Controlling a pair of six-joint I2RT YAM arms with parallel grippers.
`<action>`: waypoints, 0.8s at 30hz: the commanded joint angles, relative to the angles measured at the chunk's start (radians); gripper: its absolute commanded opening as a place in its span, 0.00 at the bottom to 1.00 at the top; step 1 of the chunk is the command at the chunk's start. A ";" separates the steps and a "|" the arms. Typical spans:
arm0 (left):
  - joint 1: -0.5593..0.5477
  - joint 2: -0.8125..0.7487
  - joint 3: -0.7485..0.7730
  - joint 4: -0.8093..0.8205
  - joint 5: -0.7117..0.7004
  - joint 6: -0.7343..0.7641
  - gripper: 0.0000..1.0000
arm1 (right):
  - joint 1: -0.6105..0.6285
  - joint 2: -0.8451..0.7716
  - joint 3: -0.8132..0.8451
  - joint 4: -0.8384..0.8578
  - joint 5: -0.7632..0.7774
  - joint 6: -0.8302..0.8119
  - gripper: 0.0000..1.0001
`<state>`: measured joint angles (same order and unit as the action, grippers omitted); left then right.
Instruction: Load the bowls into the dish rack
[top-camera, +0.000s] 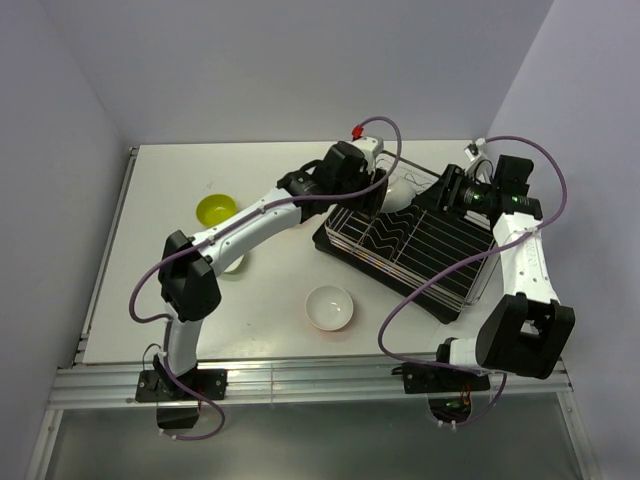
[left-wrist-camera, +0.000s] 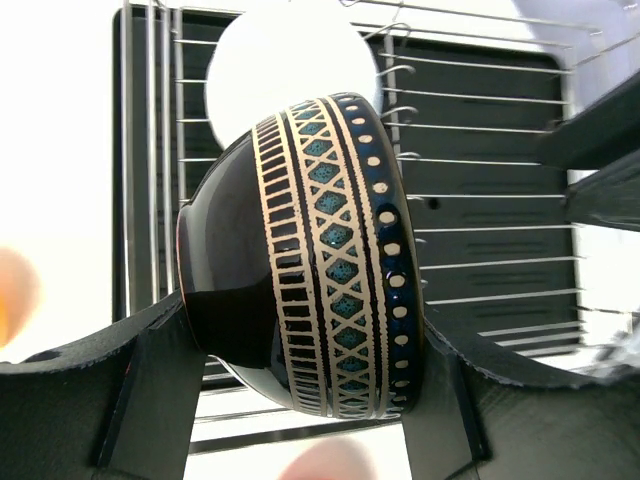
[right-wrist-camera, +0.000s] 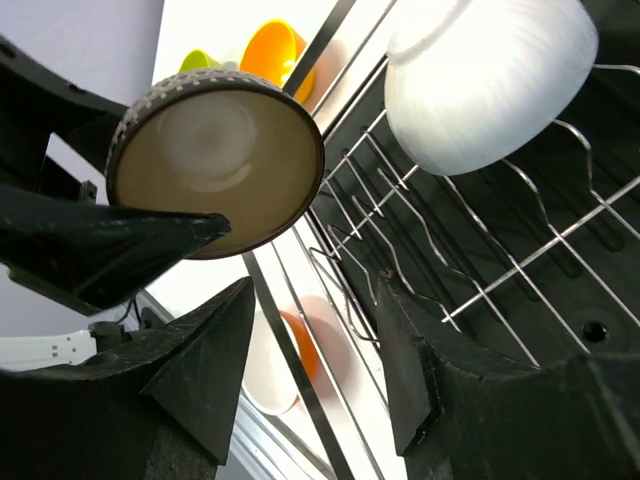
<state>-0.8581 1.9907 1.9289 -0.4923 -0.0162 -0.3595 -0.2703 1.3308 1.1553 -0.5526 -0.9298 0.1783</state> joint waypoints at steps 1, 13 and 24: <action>-0.025 -0.003 0.081 0.023 -0.142 0.093 0.00 | -0.015 -0.030 -0.008 -0.012 0.008 -0.031 0.59; -0.076 0.054 0.130 -0.040 -0.294 0.205 0.00 | -0.075 -0.030 -0.014 -0.023 -0.020 -0.033 0.59; -0.128 0.157 0.226 -0.143 -0.367 0.306 0.00 | -0.109 -0.030 -0.031 -0.024 -0.032 -0.045 0.60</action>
<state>-0.9630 2.1502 2.0766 -0.6491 -0.3183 -0.1097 -0.3695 1.3308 1.1362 -0.5804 -0.9367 0.1543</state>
